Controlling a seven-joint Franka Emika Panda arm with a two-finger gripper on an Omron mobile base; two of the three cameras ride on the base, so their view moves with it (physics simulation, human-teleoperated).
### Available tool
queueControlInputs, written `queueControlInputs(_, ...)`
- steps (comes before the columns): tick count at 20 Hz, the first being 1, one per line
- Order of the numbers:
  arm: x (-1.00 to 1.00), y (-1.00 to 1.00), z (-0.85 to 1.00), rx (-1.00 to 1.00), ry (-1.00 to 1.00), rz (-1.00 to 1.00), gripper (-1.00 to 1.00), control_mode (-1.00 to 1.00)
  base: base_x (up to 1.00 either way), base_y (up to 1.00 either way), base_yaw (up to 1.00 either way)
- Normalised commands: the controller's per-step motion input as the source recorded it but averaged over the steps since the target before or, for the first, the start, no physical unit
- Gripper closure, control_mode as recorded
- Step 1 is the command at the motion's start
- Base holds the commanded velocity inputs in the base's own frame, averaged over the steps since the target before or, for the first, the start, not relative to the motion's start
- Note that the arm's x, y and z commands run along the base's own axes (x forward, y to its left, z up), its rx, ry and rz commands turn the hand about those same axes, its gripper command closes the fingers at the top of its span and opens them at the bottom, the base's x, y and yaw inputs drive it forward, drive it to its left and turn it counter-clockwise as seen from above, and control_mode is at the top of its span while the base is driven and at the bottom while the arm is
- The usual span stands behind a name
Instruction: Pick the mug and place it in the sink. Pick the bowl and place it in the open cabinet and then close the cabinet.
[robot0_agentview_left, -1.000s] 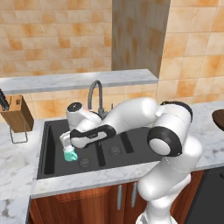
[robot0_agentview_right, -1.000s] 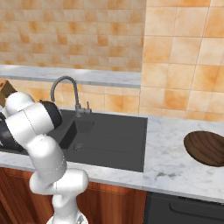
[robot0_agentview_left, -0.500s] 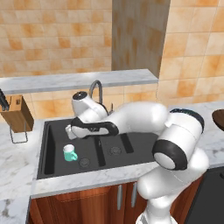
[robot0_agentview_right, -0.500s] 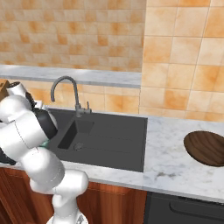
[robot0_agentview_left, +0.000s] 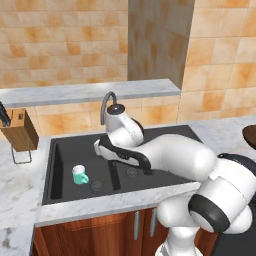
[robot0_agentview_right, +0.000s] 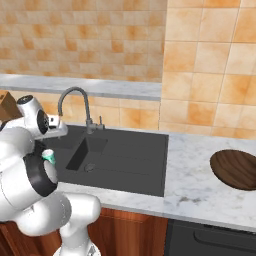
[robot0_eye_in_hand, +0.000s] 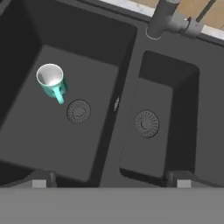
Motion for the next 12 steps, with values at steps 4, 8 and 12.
queueControlInputs(4, -0.36, -0.82, 0.32, 0.18, 0.00, -0.08, -1.00, -1.00, 0.00, 0.00, 0.00)
queueControlInputs(8, -0.31, -0.67, 0.34, 0.06, -0.04, -0.09, -1.00, -1.00, 0.00, 0.00, 0.00)
queueControlInputs(12, -0.15, -0.79, 0.32, 0.00, -0.03, -0.09, -1.00, -1.00, 0.00, 0.00, 0.00)
